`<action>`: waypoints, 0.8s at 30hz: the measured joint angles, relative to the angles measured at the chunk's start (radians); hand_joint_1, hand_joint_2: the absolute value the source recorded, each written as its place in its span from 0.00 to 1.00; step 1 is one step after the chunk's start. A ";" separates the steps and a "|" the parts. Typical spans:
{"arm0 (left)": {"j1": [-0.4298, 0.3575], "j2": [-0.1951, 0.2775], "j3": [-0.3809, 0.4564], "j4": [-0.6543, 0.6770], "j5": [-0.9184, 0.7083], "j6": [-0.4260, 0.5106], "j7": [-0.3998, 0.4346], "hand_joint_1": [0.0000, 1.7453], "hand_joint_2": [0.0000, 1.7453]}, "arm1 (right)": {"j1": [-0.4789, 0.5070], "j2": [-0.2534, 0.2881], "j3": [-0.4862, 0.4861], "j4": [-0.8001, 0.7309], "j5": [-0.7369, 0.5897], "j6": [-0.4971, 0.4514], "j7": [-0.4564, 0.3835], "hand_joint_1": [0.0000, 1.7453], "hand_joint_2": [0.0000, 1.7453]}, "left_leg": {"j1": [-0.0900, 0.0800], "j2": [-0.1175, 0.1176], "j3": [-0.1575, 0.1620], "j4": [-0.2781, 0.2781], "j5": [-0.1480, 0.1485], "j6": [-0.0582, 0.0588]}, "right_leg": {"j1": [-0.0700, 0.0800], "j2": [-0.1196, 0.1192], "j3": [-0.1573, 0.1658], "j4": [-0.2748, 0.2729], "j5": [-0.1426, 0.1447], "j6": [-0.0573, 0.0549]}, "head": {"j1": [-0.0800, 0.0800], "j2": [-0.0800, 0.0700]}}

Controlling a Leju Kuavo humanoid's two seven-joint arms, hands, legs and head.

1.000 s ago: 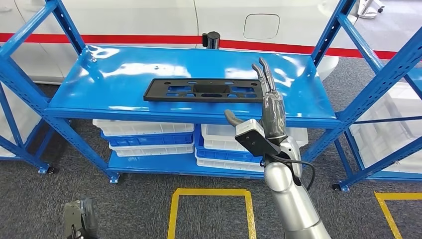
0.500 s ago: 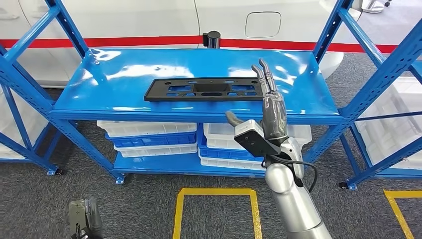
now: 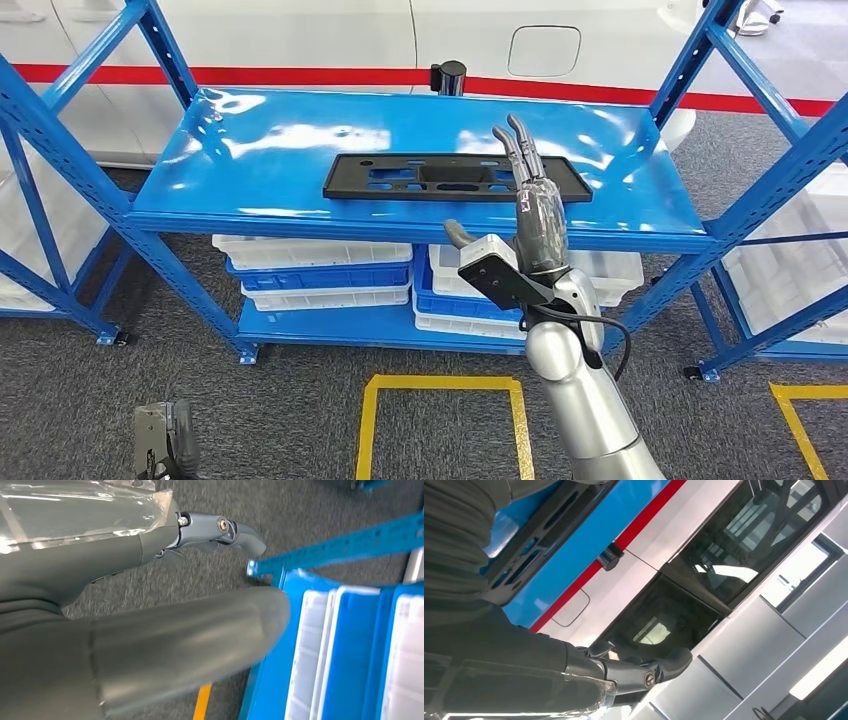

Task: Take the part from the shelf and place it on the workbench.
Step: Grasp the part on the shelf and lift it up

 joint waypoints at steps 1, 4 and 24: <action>0.000 0.000 0.000 0.000 -0.002 0.000 0.002 0.00 0.00 | 0.000 -0.001 0.000 0.002 0.000 0.000 0.000 0.00 1.00 | -0.004 0.000 0.000 0.000 0.000 0.007 | 0.001 0.000 -0.031 0.067 -0.028 -0.008 | 0.000 0.000; 0.002 0.001 0.000 0.003 -0.008 0.001 0.013 0.00 0.00 | 0.003 -0.004 0.002 0.009 0.001 0.002 0.000 0.00 1.00 | -0.016 -0.001 -0.001 0.000 -0.001 0.018 | 0.010 0.001 -0.109 0.227 -0.076 -0.016 | 0.000 0.000; 0.000 0.006 -0.001 0.013 -0.039 -0.014 0.097 0.00 0.00 | 0.009 -0.007 0.015 0.049 0.025 -0.001 0.018 0.00 1.00 | 0.014 0.004 -0.020 0.048 -0.015 -0.058 | -0.002 0.001 0.045 -0.071 0.035 -0.026 | -0.003 0.000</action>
